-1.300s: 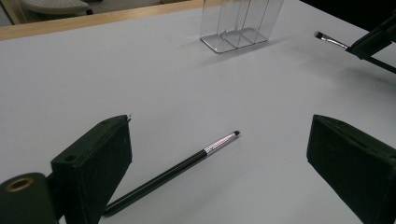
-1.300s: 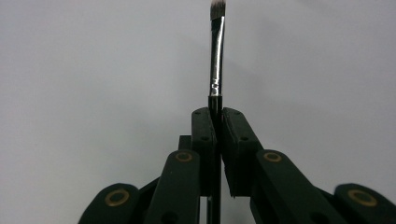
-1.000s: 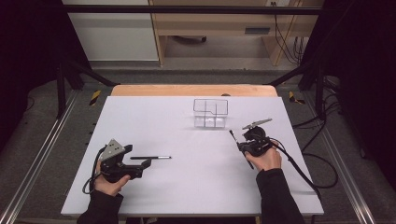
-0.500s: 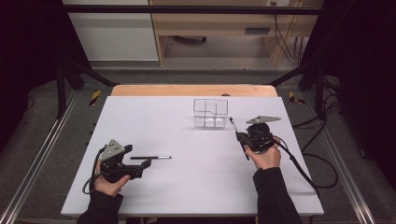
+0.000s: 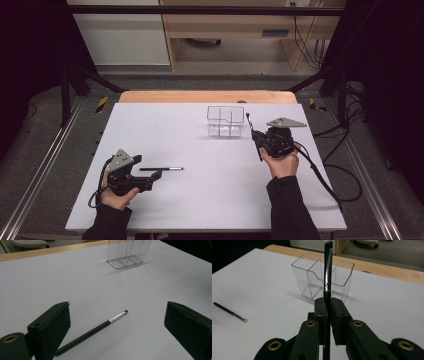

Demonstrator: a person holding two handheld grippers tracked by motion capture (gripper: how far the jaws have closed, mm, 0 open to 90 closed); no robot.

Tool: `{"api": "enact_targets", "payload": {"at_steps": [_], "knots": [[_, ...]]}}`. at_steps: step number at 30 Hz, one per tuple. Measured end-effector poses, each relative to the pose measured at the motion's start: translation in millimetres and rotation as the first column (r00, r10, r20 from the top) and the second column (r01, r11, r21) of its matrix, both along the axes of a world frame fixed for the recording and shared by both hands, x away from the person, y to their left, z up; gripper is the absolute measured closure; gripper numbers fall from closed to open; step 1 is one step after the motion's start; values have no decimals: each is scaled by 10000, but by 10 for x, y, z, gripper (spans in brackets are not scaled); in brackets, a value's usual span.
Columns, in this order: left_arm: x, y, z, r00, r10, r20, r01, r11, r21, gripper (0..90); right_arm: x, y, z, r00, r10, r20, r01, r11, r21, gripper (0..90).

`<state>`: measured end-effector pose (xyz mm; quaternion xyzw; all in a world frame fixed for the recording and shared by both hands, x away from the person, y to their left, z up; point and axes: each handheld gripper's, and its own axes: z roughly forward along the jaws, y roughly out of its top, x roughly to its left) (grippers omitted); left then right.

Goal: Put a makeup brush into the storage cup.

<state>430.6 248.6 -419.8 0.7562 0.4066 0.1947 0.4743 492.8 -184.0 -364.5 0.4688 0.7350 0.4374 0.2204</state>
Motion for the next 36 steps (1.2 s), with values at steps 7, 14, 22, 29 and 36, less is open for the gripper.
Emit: {"api": "enact_targets", "payload": {"at_steps": [7,14,22,29,36], "knots": [[0,1,0,10000,1,9,-1,10000,2,60,7,49,94,9981,-136,609,114,9993,351,844],[-1,8,4,10000,2,20,-2,10000,-20,60,34,102,180,9927,-330,1158,238,9965,805,844],[-1,10,5,10000,9,28,-9,10000,-36,60,75,112,224,9860,-579,1567,375,9908,1299,844],[-1,10,5,10000,10,27,-9,10000,-51,60,97,123,226,9772,-849,1944,518,9842,1694,844],[0,10,4,10000,3,24,-3,10000,-47,60,151,151,253,9703,-989,2209,556,9794,1940,844]]}}
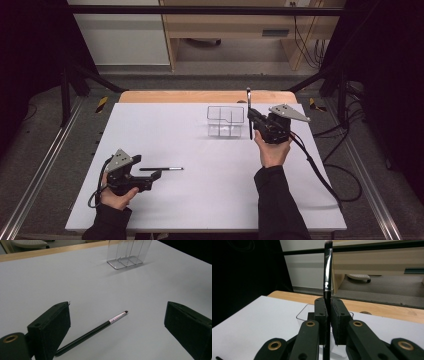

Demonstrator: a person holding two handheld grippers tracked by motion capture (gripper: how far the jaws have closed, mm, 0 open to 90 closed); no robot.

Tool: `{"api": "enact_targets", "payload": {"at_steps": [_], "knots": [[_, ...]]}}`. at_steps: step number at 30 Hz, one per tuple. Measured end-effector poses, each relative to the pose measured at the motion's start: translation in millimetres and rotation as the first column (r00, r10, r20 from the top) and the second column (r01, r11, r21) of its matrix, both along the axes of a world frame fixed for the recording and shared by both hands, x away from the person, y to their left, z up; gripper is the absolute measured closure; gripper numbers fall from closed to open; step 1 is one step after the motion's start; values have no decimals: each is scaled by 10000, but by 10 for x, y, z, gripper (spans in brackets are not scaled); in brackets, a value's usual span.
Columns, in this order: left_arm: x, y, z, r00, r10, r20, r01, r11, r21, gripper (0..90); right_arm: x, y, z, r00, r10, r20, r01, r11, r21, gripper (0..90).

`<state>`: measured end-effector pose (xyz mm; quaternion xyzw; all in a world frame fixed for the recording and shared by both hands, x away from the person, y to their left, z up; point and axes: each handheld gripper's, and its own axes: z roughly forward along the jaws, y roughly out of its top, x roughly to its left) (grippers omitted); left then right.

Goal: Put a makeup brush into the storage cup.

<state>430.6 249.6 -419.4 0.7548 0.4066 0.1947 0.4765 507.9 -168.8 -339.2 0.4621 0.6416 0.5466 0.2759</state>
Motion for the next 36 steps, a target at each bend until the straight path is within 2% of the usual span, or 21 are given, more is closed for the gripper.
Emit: {"api": "enact_targets", "payload": {"at_steps": [10,25,36], "knots": [[3,9,-1,10000,14,-10,-14,10000,4,60,112,63,21,9998,-82,176,79,9998,174,844],[8,16,-4,10000,17,-15,-17,10000,-76,60,312,178,88,9967,-466,670,444,9984,343,844],[9,24,-3,10000,38,-12,-38,9999,-110,60,478,267,48,9961,-621,625,588,9968,539,844]]}}
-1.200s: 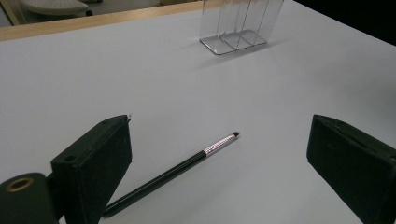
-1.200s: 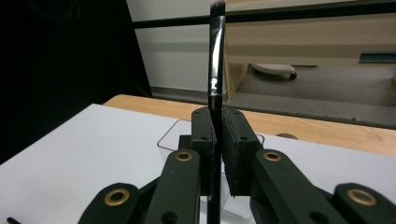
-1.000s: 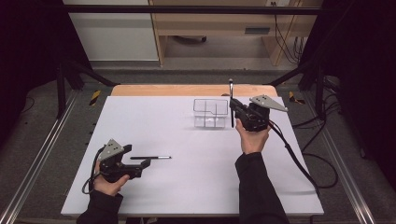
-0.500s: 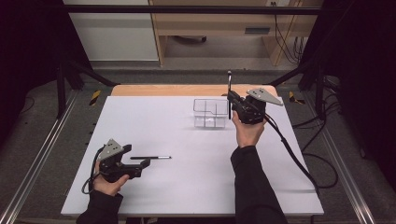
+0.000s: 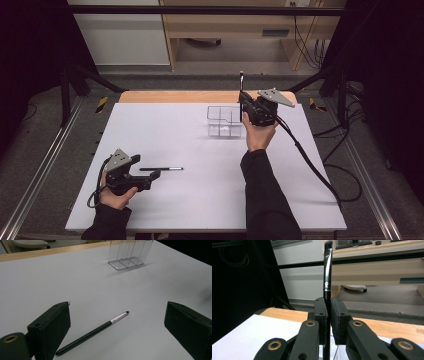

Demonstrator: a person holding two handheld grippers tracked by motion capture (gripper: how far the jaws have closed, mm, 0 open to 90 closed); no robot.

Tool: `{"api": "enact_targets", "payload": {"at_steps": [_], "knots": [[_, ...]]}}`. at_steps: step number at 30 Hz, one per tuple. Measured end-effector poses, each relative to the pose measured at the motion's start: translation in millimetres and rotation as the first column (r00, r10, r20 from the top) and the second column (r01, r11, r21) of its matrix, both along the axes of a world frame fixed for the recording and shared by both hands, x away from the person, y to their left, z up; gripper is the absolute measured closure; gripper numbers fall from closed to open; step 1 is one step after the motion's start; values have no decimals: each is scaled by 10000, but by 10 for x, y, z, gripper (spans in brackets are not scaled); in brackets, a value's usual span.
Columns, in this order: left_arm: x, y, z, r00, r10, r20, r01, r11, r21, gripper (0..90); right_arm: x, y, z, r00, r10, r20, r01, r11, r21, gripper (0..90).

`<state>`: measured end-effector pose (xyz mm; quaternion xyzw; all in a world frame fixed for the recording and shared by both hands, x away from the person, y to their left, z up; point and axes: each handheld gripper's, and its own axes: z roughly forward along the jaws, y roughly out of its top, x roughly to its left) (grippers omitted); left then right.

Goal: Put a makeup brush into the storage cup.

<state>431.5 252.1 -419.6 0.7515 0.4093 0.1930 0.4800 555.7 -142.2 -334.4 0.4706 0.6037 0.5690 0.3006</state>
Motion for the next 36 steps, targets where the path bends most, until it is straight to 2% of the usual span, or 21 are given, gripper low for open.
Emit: {"api": "enact_targets", "payload": {"at_steps": [8,18,28,33,36], "knots": [[-1,3,2,10000,-12,-1,12,10000,-30,60,120,89,-59,9999,-89,100,89,10000,29,844],[0,15,4,10000,19,7,-19,10000,-40,60,282,158,-143,10000,-11,-53,12,9999,172,844],[-6,12,9,10000,33,40,-34,10000,53,58,386,251,-159,10000,-2,37,2,10000,90,843],[-5,13,9,10000,28,45,-28,10000,42,57,449,260,-191,9999,-79,-104,82,9996,278,843],[-6,12,10,10000,31,51,-31,10000,51,57,484,273,-217,9999,-111,-121,113,9997,203,844]]}}
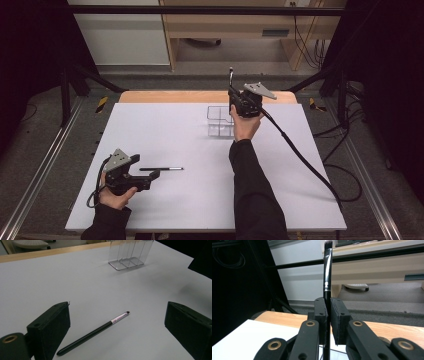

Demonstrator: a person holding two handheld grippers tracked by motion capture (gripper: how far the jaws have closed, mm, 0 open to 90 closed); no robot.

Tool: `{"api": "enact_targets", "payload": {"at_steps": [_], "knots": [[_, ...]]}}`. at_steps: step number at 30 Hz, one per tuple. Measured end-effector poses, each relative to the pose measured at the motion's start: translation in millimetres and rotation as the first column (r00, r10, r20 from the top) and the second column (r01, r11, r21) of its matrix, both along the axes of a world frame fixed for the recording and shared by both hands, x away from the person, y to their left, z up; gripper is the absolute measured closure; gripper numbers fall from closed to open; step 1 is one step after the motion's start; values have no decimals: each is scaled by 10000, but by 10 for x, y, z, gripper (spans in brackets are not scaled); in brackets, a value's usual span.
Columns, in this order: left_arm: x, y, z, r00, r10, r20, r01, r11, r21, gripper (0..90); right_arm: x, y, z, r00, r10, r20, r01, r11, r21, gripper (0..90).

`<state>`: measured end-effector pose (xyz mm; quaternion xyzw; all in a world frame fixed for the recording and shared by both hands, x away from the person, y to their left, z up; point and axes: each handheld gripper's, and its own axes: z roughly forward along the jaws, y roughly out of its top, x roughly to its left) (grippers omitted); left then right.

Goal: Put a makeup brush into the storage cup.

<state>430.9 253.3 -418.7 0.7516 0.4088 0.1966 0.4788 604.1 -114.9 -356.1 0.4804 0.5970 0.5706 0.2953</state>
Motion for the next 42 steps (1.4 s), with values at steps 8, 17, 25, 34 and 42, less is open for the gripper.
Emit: {"api": "enact_targets", "payload": {"at_steps": [8,17,25,34,42], "knots": [[3,0,0,10000,-41,5,41,10000,-67,57,83,38,-53,9999,-104,-41,103,9999,-99,844],[-1,-7,1,10000,-84,11,84,10000,-49,56,143,52,-99,9998,-178,-111,176,9997,-145,844],[1,-2,1,10000,-64,6,64,10000,-61,56,192,77,-157,9998,-116,-175,114,9998,-131,844],[-1,0,1,10000,-18,6,18,10000,-17,56,228,115,-231,9996,-20,-288,14,9998,-207,844],[1,-1,-1,10000,-52,7,52,10000,-60,56,251,141,-289,9993,20,-376,-29,9997,-257,843]]}}
